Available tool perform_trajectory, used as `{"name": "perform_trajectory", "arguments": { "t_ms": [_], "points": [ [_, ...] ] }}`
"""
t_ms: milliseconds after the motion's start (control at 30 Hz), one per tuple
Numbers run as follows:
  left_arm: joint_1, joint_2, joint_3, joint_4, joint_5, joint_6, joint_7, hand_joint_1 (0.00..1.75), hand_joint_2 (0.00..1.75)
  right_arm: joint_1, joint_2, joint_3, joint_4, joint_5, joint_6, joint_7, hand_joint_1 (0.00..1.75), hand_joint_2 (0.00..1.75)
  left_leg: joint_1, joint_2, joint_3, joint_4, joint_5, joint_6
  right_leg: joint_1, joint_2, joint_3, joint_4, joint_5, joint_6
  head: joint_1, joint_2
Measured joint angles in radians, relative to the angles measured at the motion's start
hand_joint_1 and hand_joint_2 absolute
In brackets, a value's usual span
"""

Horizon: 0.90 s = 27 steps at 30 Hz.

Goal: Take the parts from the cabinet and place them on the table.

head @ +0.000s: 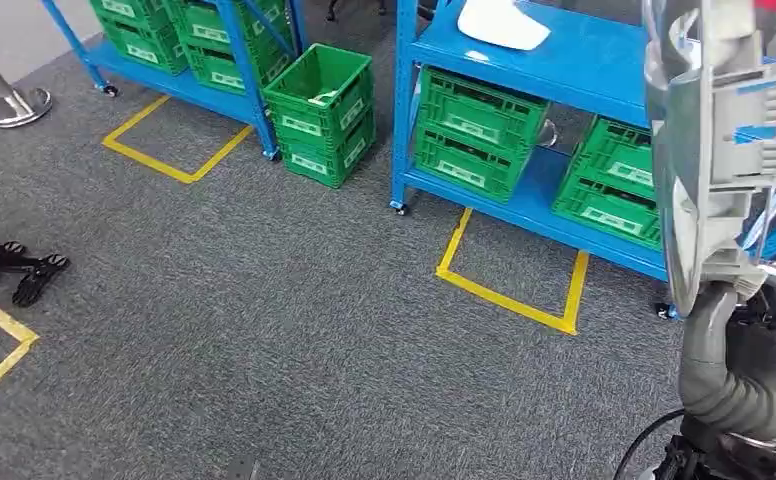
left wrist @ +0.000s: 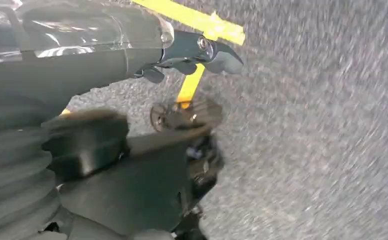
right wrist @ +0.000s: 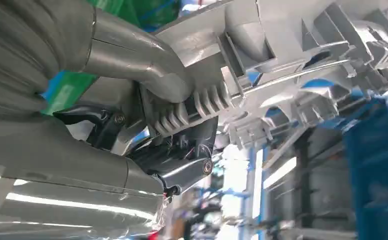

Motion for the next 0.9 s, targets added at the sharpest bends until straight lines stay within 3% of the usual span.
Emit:
{"name": "perform_trajectory", "arguments": {
  "t_ms": [100,133,167,200,233,267,300,333,400,433,467,567,600,633,667,700,767,800,833,900],
  "points": [
    [0.001,0.006,0.000,0.001,0.011,0.008,-0.005,0.00,1.75,-0.032,0.011,0.024,-0.002,0.002,0.017,-0.035,1.71,1.75,-0.002,-0.040,-0.009,-0.006,0.013,0.023,-0.004,-0.033,0.002,-0.004,-0.003,0.013,0.000,0.000],
    [0.001,0.008,0.000,0.001,0.012,0.014,-0.004,0.00,1.75,-0.042,0.015,0.032,-0.002,0.002,0.022,-0.043,1.71,1.75,0.002,-0.055,-0.012,-0.006,0.017,0.030,-0.009,0.019,-0.004,0.014,-0.030,0.018,0.004,0.000],
    [0.000,0.010,0.000,0.001,0.013,0.018,-0.001,0.00,1.75,-0.049,0.016,0.039,-0.002,0.002,0.026,-0.051,1.71,1.75,0.002,-0.068,-0.015,-0.006,0.021,0.037,-0.010,0.063,-0.025,0.072,-0.073,0.017,0.008,0.000],
    [-0.001,0.011,0.000,0.001,0.018,0.023,0.002,0.00,1.75,-0.057,0.018,0.049,-0.003,0.002,0.028,-0.054,1.71,1.75,0.001,-0.082,-0.016,-0.006,0.024,0.042,-0.009,0.088,-0.059,0.157,-0.118,0.015,0.013,0.000],
    [-0.001,0.013,0.000,0.001,0.022,0.026,0.009,0.00,1.75,-0.063,0.020,0.062,-0.003,0.001,0.031,-0.058,1.71,1.75,-0.003,-0.097,-0.018,-0.006,0.026,0.045,-0.007,0.099,-0.094,0.244,-0.154,0.014,0.015,0.000],
    [0.000,0.014,0.000,0.002,0.025,0.029,0.011,0.00,1.75,-0.068,0.021,0.073,-0.003,0.000,0.032,-0.059,1.71,1.75,-0.007,-0.112,-0.019,-0.006,0.028,0.049,-0.007,0.102,-0.118,0.302,-0.172,0.012,0.016,0.000],
    [0.001,0.015,0.000,0.002,0.029,0.033,0.014,0.00,1.75,-0.072,0.022,0.079,-0.002,-0.010,0.035,-0.059,1.71,1.75,-0.011,-0.128,-0.019,-0.005,0.030,0.051,-0.005,0.103,-0.126,0.320,-0.166,0.008,0.016,0.000],
    [0.002,0.017,0.000,0.002,0.033,0.035,0.018,0.00,1.75,-0.079,0.024,0.085,-0.002,-0.022,0.037,-0.059,1.71,1.75,-0.014,-0.144,-0.019,-0.005,0.031,0.052,-0.002,0.106,-0.112,0.291,-0.132,0.001,0.017,0.000],
    [0.002,0.020,0.001,0.003,0.040,0.042,0.019,0.00,1.75,-0.094,0.027,0.102,-0.003,-0.038,0.038,-0.061,1.71,1.75,-0.019,-0.171,-0.017,-0.005,0.035,0.051,0.005,0.128,-0.041,0.124,-0.032,-0.018,0.018,0.000],
    [0.002,0.020,0.001,0.003,0.040,0.042,0.019,0.00,1.75,-0.099,0.029,0.106,-0.004,-0.040,0.038,-0.063,1.71,1.75,-0.018,-0.182,-0.017,-0.006,0.037,0.050,0.010,0.161,-0.008,0.039,0.002,-0.031,0.018,0.000],
    [0.001,0.019,0.001,0.003,0.041,0.042,0.019,0.00,1.75,-0.102,0.029,0.111,-0.005,-0.040,0.040,-0.065,1.71,1.75,-0.024,-0.190,-0.023,-0.003,0.040,0.047,0.007,0.182,0.004,0.020,-0.004,-0.040,0.015,0.000],
    [0.005,0.021,0.001,0.003,0.042,0.043,0.020,0.00,1.75,-0.114,0.031,0.126,-0.008,-0.041,0.040,-0.066,1.71,1.75,-0.013,-0.214,-0.041,-0.006,0.056,0.029,0.014,0.155,0.005,-0.002,-0.003,-0.039,0.021,0.000],
    [0.006,0.023,0.002,0.004,0.048,0.046,0.018,0.00,1.75,-0.114,0.032,0.130,-0.008,-0.042,0.041,-0.069,1.71,1.75,-0.023,-0.224,-0.044,-0.008,0.059,0.024,0.005,0.142,0.009,-0.020,0.007,-0.039,0.021,0.000],
    [0.007,0.027,0.003,0.005,0.060,0.049,0.014,0.00,1.75,-0.118,0.036,0.135,-0.007,-0.043,0.042,-0.074,1.71,1.75,-0.026,-0.160,-0.050,0.005,0.041,0.023,0.000,0.127,0.014,-0.033,0.016,-0.036,0.023,0.000],
    [0.006,0.026,0.004,0.005,0.069,0.051,0.010,0.00,1.75,-0.118,0.039,0.141,-0.008,-0.044,0.043,-0.083,1.71,1.75,-0.022,-0.116,-0.070,0.039,0.008,0.013,0.000,0.119,0.014,-0.038,0.019,-0.041,0.013,0.000],
    [0.005,0.026,0.004,0.005,0.079,0.051,0.008,0.00,1.75,-0.120,0.039,0.145,-0.008,-0.049,0.043,-0.091,1.71,1.75,-0.011,-0.105,-0.102,0.105,-0.031,0.002,-0.002,0.106,0.012,-0.038,0.020,-0.042,0.012,0.000],
    [0.006,0.027,0.005,0.005,0.084,0.054,0.017,0.00,1.75,-0.123,0.045,0.151,-0.007,-0.053,0.042,-0.106,1.71,1.75,0.011,-0.106,-0.175,0.258,-0.091,-0.019,-0.007,0.073,0.011,-0.036,0.018,-0.038,0.011,0.000],
    [0.006,0.027,0.005,0.006,0.084,0.058,0.028,0.00,1.75,-0.125,0.047,0.154,-0.006,-0.059,0.043,-0.110,1.71,1.75,0.018,-0.106,-0.187,0.283,-0.091,-0.028,-0.010,0.059,0.011,-0.035,0.018,-0.034,0.011,0.000],
    [0.007,0.028,0.005,0.006,0.084,0.063,0.038,0.00,1.75,-0.124,0.047,0.157,-0.006,-0.062,0.042,-0.112,1.71,1.75,0.026,-0.105,-0.179,0.266,-0.070,-0.038,-0.014,0.046,0.011,-0.033,0.015,-0.029,0.011,0.000],
    [0.007,0.032,0.005,0.006,0.085,0.074,0.056,0.00,1.75,-0.122,0.047,0.162,-0.006,-0.064,0.042,-0.115,1.71,1.75,0.039,-0.077,-0.103,0.135,0.007,-0.057,-0.027,0.019,0.012,-0.020,0.005,-0.012,0.010,0.000]
  ]
}}
